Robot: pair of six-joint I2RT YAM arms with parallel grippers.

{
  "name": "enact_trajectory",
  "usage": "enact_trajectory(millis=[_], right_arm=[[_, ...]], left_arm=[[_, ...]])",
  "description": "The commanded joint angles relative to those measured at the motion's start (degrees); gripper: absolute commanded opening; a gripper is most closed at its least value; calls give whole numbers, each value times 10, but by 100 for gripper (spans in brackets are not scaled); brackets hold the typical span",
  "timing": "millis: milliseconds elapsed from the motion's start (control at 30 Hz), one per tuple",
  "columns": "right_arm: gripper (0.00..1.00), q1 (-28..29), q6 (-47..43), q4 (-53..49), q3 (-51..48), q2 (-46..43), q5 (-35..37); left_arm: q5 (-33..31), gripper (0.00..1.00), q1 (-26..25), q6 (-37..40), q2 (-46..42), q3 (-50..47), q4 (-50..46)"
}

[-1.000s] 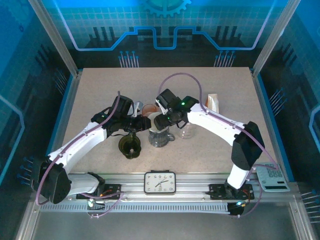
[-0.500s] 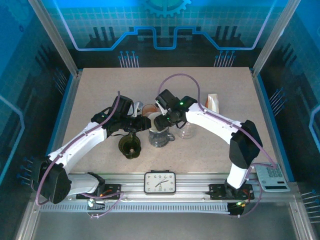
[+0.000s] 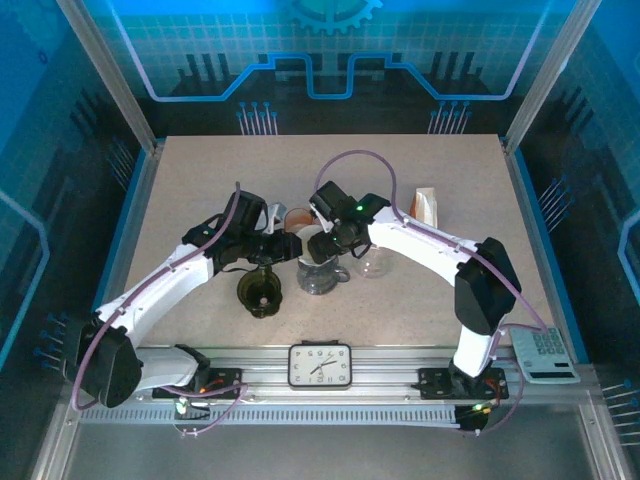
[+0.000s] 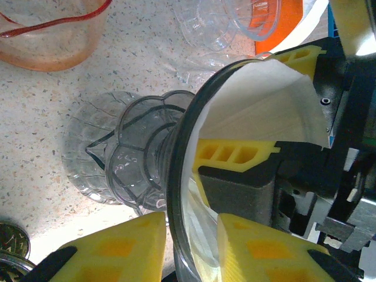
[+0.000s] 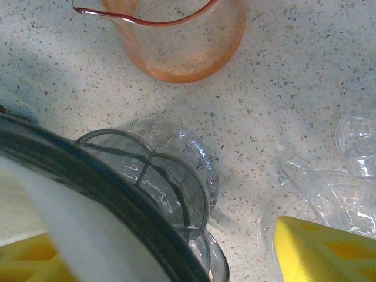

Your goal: Place the coffee filter in the dripper

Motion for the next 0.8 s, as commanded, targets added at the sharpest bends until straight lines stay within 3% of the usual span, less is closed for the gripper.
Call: enact_trajectory(millis=[0, 267, 767], right_arm=[[74, 1, -1, 2, 5, -50, 9], [75, 1, -1, -9, -2, -78, 11], [74, 8, -11, -21, 1, 1, -1]], left_arm=[[1, 30, 4, 1, 6, -3, 3], [3, 30, 4, -2, 5, -10, 10], [3, 31, 4, 0, 6, -10, 10]])
